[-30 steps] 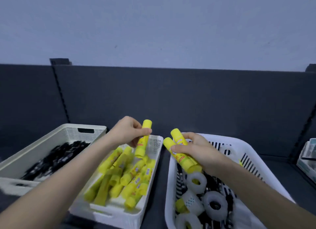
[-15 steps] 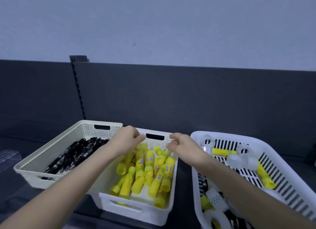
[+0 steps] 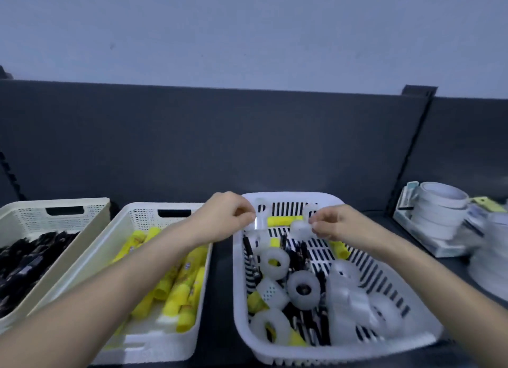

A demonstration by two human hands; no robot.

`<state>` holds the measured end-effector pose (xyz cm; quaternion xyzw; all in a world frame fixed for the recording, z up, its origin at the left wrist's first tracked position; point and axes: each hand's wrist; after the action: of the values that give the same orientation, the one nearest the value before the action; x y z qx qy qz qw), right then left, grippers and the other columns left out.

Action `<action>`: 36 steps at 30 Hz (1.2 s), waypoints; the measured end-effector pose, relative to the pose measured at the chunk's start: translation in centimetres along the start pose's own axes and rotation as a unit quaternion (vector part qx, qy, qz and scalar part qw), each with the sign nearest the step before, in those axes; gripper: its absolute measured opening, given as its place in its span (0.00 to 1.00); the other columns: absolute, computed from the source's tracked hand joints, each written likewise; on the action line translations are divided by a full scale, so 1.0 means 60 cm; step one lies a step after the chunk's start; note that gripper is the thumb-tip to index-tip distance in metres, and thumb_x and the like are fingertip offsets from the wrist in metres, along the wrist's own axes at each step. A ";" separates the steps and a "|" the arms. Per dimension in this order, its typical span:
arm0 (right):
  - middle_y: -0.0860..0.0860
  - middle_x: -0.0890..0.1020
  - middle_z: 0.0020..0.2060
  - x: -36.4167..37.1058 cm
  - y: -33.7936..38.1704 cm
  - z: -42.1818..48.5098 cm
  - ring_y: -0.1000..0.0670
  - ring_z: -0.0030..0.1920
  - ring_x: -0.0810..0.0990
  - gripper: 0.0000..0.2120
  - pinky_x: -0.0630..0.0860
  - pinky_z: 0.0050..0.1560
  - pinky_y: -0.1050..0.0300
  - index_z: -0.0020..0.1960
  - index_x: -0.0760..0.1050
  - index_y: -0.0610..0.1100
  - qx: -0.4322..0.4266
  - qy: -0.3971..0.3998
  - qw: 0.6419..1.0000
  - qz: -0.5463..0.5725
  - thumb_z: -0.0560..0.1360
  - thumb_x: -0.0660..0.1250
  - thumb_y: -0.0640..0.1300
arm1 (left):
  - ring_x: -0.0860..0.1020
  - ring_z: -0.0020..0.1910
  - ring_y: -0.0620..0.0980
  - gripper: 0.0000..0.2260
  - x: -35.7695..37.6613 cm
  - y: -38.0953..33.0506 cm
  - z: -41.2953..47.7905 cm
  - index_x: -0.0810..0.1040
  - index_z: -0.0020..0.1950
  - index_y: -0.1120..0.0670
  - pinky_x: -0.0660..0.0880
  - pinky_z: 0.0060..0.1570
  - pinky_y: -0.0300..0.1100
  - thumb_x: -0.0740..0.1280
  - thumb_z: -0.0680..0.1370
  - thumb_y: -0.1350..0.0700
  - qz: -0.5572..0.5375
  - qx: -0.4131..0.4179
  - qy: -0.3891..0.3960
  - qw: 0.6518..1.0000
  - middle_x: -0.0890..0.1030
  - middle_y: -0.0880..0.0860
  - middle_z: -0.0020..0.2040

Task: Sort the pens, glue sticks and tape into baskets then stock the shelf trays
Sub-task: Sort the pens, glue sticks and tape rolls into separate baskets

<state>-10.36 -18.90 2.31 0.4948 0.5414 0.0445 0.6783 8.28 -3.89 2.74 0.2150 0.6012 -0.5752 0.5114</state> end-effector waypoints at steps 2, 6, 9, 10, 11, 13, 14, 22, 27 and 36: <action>0.51 0.80 0.50 -0.005 -0.020 -0.010 0.52 0.53 0.78 0.08 0.73 0.57 0.57 0.54 0.76 0.47 0.001 0.074 0.994 -0.076 0.75 0.66 0.45 | 0.77 0.48 0.48 0.10 0.025 -0.020 0.009 0.80 0.55 0.55 0.72 0.48 0.39 0.64 0.77 0.53 0.014 0.030 0.064 0.997 0.82 0.50 0.50; 0.51 0.77 0.44 -0.014 -0.052 -0.009 0.51 0.47 0.74 0.06 0.69 0.47 0.59 0.49 0.76 0.46 -0.003 0.075 0.968 -0.239 0.76 0.63 0.47 | 0.72 0.57 0.49 0.17 0.078 -0.040 0.024 0.76 0.62 0.53 0.72 0.57 0.45 0.63 0.76 0.48 0.095 0.062 0.208 0.971 0.76 0.51 0.60; 0.44 0.79 0.48 -0.013 -0.079 0.016 0.45 0.48 0.75 0.11 0.71 0.45 0.54 0.48 0.74 0.36 0.040 0.047 0.947 -0.316 0.78 0.56 0.41 | 0.73 0.46 0.53 0.17 0.112 -0.043 0.041 0.76 0.53 0.58 0.74 0.51 0.52 0.60 0.73 0.47 0.162 0.077 0.251 0.951 0.78 0.58 0.53; 0.43 0.77 0.42 -0.006 -0.084 0.024 0.45 0.42 0.72 0.10 0.69 0.39 0.55 0.40 0.70 0.36 0.059 0.061 0.940 -0.331 0.77 0.54 0.38 | 0.74 0.46 0.54 0.17 0.118 -0.044 0.048 0.76 0.52 0.58 0.75 0.50 0.51 0.59 0.74 0.46 0.175 0.068 0.265 0.946 0.79 0.57 0.51; 0.45 0.72 0.35 0.003 -0.087 0.033 0.46 0.37 0.68 0.12 0.64 0.33 0.56 0.35 0.64 0.38 0.078 0.071 0.934 -0.341 0.76 0.53 0.36 | 0.75 0.45 0.54 0.17 0.122 -0.044 0.055 0.76 0.50 0.58 0.75 0.48 0.50 0.59 0.77 0.46 0.176 0.055 0.274 0.944 0.79 0.56 0.47; 0.48 0.62 0.29 0.019 -0.087 0.050 0.50 0.30 0.60 0.16 0.56 0.28 0.59 0.30 0.57 0.43 0.102 0.066 0.931 -0.344 0.75 0.53 0.33 | 0.72 0.39 0.54 0.18 0.120 -0.045 0.069 0.74 0.42 0.59 0.72 0.43 0.48 0.57 0.80 0.46 0.156 0.040 0.252 0.954 0.75 0.54 0.37; 0.48 0.61 0.28 0.024 -0.086 0.060 0.51 0.28 0.59 0.17 0.55 0.27 0.60 0.30 0.57 0.44 0.106 0.056 0.934 -0.337 0.75 0.53 0.32 | 0.70 0.37 0.54 0.19 0.117 -0.043 0.078 0.71 0.37 0.59 0.70 0.40 0.46 0.56 0.80 0.47 0.142 0.036 0.223 0.964 0.71 0.53 0.33; 0.51 0.67 0.32 0.043 -0.102 0.101 0.51 0.32 0.69 0.10 0.63 0.27 0.60 0.55 0.65 0.39 0.130 -0.013 0.954 -0.269 0.75 0.61 0.39 | 0.77 0.49 0.57 0.09 0.139 -0.028 0.178 0.76 0.47 0.58 0.72 0.44 0.47 0.56 0.78 0.58 0.169 0.019 0.139 0.976 0.80 0.57 0.48; 0.49 0.67 0.32 0.010 -0.100 0.085 0.53 0.30 0.66 0.08 0.61 0.25 0.61 0.48 0.60 0.41 0.080 -0.024 0.985 -0.150 0.73 0.58 0.35 | 0.73 0.43 0.56 0.07 0.188 -0.033 0.223 0.75 0.47 0.57 0.64 0.44 0.43 0.58 0.74 0.64 0.316 0.029 0.169 0.933 0.78 0.55 0.44; 0.47 0.72 0.35 -0.002 -0.092 0.069 0.48 0.33 0.69 0.13 0.70 0.35 0.53 0.58 0.68 0.40 0.007 -0.131 0.991 0.023 0.73 0.58 0.35 | 0.71 0.49 0.55 0.08 0.195 -0.041 0.241 0.71 0.48 0.52 0.63 0.54 0.47 0.60 0.77 0.49 0.287 -0.036 0.233 0.929 0.74 0.54 0.49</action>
<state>-9.78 -24.36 -1.90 0.5133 0.4371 -0.0088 0.7385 7.01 -21.51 -3.56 0.4878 0.6365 -0.3158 0.5071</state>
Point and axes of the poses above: each hand's wrist, its own z-axis towards the middle knuckle, its own x-axis out of the palm, y = z × x
